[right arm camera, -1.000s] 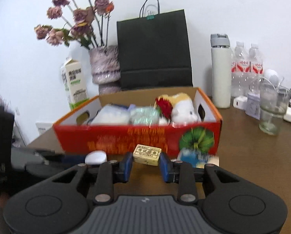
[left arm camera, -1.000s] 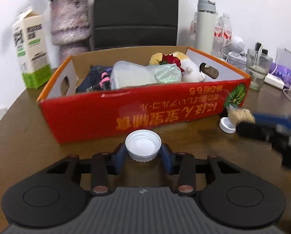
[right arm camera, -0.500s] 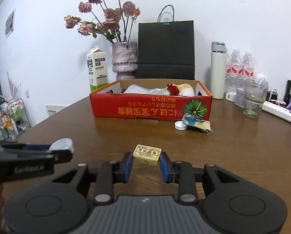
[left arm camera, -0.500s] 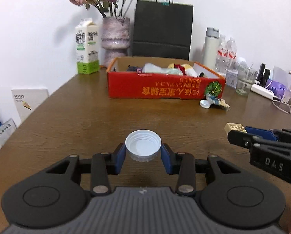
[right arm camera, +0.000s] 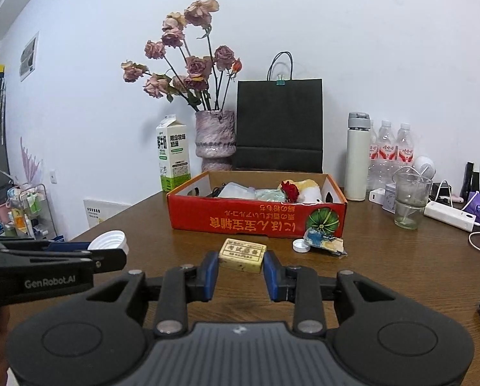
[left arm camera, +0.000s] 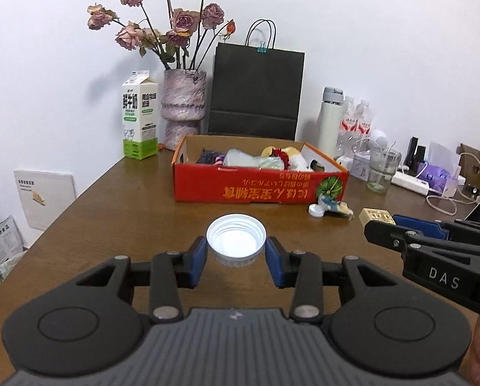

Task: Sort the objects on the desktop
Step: 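Drop the white cap into the box with the left tool while the right tool drops the yellow block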

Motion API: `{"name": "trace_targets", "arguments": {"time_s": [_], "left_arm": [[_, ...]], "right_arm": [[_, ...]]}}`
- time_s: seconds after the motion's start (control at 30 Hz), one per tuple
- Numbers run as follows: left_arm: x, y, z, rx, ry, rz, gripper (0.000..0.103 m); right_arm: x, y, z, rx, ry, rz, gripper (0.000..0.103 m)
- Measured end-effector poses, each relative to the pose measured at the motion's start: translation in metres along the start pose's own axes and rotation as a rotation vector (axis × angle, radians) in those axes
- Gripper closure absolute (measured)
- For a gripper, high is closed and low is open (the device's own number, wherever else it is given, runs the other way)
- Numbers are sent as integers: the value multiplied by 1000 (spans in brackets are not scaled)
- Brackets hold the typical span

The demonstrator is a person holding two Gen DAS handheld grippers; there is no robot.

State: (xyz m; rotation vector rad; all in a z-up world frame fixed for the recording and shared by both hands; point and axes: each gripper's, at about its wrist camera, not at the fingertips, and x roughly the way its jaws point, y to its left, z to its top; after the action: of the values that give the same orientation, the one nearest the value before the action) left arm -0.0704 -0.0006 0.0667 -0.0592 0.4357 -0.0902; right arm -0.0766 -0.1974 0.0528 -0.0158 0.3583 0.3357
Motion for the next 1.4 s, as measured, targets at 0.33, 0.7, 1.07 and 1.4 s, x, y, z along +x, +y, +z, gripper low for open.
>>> {"name": "trace_targets", "arguments": {"time_s": [0.33,0.7,1.07,1.4], "left_arm": [[126,-1,109,-7,41,-237,63],[292,-40,143,52,338,-154,62],[273,-25,168,45,314,-108,31],[231,-12,190,-10,346,-23,16]], "right_arm": [[89,-69,94,75,-17,-26,74],[290,-143,133,204,425,-14,74],[310,-148,145,186,496,-49,61],[263,-121,174,122,479,-46,39]]}}
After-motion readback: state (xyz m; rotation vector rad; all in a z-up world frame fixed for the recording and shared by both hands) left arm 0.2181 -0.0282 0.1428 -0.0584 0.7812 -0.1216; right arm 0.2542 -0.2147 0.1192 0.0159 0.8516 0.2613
